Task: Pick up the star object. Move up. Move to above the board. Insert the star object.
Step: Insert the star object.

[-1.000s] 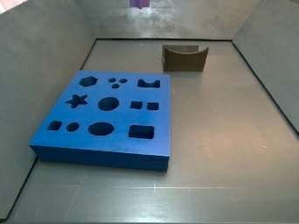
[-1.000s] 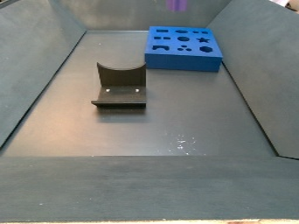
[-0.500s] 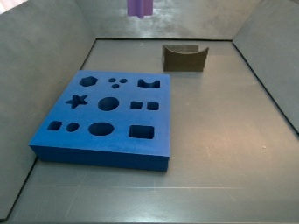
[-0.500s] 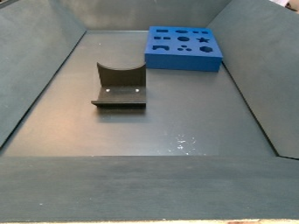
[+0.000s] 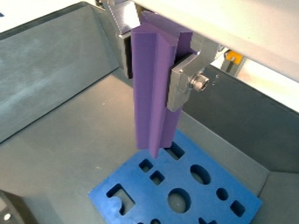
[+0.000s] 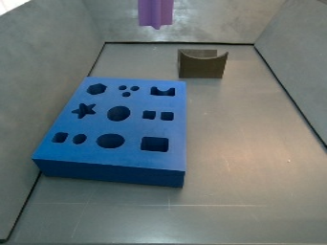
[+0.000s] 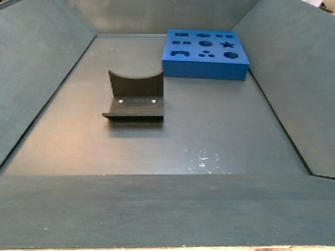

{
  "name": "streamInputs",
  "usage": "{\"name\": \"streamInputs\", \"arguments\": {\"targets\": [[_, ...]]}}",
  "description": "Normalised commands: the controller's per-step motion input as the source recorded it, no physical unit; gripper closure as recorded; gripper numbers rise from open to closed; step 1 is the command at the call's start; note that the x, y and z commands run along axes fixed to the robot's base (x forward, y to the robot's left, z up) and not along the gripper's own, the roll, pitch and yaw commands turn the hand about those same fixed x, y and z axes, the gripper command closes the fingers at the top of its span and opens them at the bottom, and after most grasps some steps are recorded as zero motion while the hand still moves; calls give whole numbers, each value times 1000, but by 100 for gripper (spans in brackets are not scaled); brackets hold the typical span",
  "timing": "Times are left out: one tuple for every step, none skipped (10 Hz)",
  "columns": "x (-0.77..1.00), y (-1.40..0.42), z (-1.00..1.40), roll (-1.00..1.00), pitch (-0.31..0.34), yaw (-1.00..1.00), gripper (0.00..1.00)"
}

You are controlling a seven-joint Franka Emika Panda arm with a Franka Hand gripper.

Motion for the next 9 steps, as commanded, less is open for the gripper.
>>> {"name": "streamInputs", "arguments": {"targets": [[0, 0, 0, 0, 7, 0, 100], [0, 0, 60, -9, 0, 0, 100], [83, 0, 0, -24, 33, 0, 100], [0, -57, -6, 39, 0, 0, 100], [0, 0, 20, 0, 0, 0, 100], [0, 0, 20, -17, -4, 0, 100], [0, 0, 0, -13, 0, 0, 100], [-229, 0, 0, 0, -106, 0, 100], [0, -9, 0, 9, 0, 0, 100]]}}
